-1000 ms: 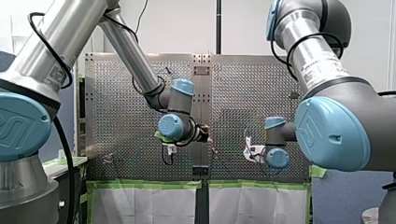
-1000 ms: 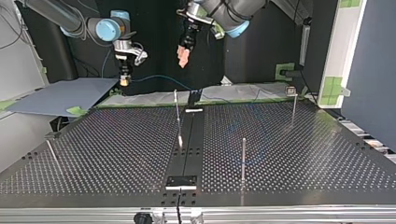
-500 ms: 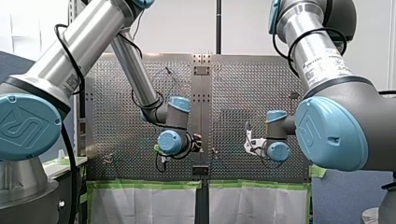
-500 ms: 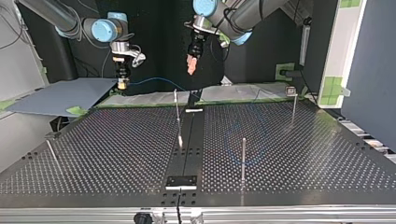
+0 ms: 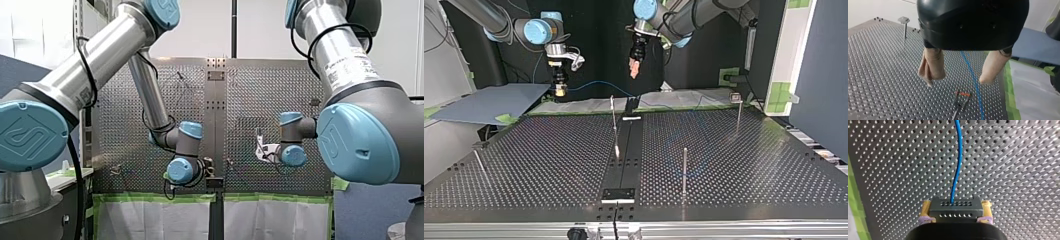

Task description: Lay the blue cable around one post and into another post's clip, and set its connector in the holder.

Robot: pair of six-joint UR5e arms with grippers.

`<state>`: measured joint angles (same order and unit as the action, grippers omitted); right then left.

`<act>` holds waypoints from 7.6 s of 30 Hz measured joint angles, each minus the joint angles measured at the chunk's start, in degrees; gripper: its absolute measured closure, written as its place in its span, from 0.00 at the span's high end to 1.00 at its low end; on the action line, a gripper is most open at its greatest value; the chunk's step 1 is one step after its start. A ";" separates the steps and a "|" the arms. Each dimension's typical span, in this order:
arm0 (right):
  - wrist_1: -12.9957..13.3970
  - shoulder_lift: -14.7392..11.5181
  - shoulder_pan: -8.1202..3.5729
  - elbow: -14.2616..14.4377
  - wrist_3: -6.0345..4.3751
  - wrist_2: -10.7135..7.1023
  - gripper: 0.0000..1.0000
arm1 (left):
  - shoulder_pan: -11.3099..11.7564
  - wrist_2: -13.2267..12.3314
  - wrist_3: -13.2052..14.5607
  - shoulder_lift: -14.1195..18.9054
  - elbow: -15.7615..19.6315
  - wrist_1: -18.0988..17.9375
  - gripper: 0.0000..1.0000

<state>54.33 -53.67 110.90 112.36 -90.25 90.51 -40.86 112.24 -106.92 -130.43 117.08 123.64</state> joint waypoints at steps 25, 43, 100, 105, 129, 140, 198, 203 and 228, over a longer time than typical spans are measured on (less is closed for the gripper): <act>-1.17 -2.37 3.32 0.02 -1.49 -0.23 0.00 | 1.18 -1.23 -9.88 -0.57 -0.20 -4.26 1.00; -0.70 -2.04 2.89 0.01 -1.81 0.02 0.00 | 5.77 7.36 -1.90 7.35 1.45 4.37 1.00; 0.73 -0.96 0.78 -0.01 -2.28 -0.29 0.00 | 5.59 26.80 21.76 36.47 -18.06 33.48 1.00; 0.75 -0.90 0.53 0.00 -2.47 -0.32 0.00 | 5.67 25.93 23.02 39.11 -20.68 36.11 1.00; 0.62 -0.54 -0.23 0.01 -2.58 -0.33 0.00 | 7.88 14.66 19.18 44.39 -32.38 47.80 1.00; 0.56 -0.38 -0.37 0.00 -2.61 -0.33 0.00 | 9.88 12.72 18.13 40.50 -35.81 53.64 1.00; 0.36 0.19 -0.38 0.02 -2.59 -0.33 0.00 | 13.88 18.59 15.20 40.40 -32.90 81.55 1.00; 0.42 0.24 -0.38 0.01 -2.58 -0.32 0.00 | 13.91 18.60 15.25 40.40 -32.90 84.06 1.00; 0.50 0.47 -0.40 0.01 -2.58 -0.33 0.00 | 14.46 23.38 16.77 41.79 -32.90 96.43 1.00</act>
<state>54.83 -53.20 110.50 112.37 -92.83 90.19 -26.40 135.62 -90.15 -88.64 84.18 220.07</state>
